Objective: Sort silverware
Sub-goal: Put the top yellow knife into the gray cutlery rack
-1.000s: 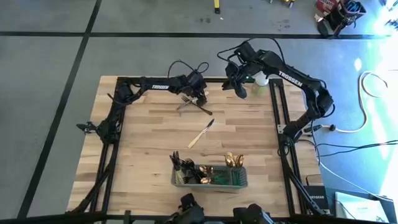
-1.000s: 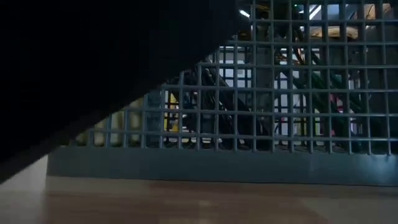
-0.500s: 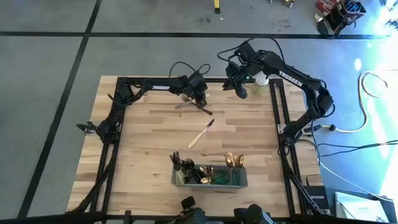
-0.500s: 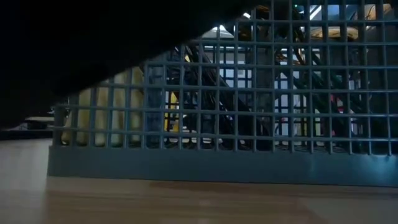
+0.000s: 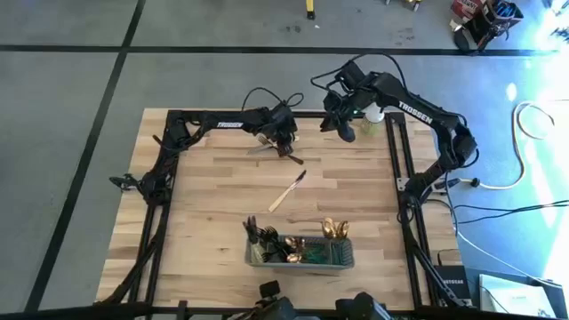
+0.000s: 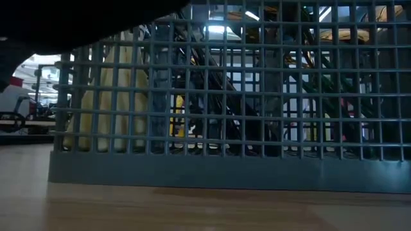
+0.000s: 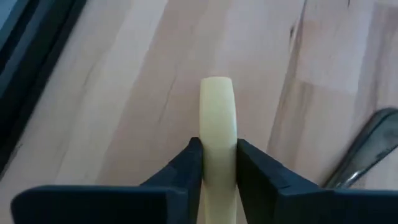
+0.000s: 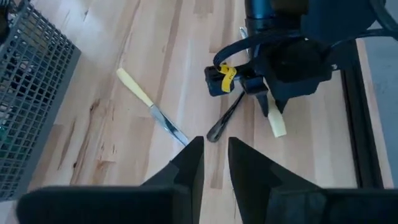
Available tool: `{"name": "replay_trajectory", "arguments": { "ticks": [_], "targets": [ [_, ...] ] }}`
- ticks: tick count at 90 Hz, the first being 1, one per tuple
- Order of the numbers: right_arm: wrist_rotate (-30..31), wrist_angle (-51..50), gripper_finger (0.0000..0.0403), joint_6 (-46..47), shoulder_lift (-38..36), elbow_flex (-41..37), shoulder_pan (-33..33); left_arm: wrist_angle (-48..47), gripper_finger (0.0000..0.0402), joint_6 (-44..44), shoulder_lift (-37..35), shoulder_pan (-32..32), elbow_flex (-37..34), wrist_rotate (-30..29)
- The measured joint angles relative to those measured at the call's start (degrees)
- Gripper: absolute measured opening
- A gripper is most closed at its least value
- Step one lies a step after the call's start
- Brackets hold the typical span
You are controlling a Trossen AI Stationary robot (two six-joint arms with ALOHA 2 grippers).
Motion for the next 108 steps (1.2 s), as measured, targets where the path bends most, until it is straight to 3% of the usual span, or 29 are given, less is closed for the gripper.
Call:
{"name": "replay_trajectory", "arguments": {
  "ticks": [34,71,96,108],
  "targets": [
    [0.04,0.02,0.0056,0.11,0.0,0.0,0.0,-0.44,0.0048,-1.8,-1.8,-0.57,0.07,-0.8],
    [-0.1,3.7,0.0056,2.92,0.0,0.0,0.0,-10.92,0.0045,-3.04,-9.0,-6.18,0.04,-4.1],
    [-2.12,1.68,0.0056,5.47,0.0,0.0,0.0,-20.47,0.0044,-5.32,-21.31,-15.55,0.04,-12.79],
    [-9.46,3.83,0.0056,7.3,0.0,0.0,0.02,-25.81,0.0044,-5.98,-26.56,-21.11,0.04,-19.79]
  ]
}}
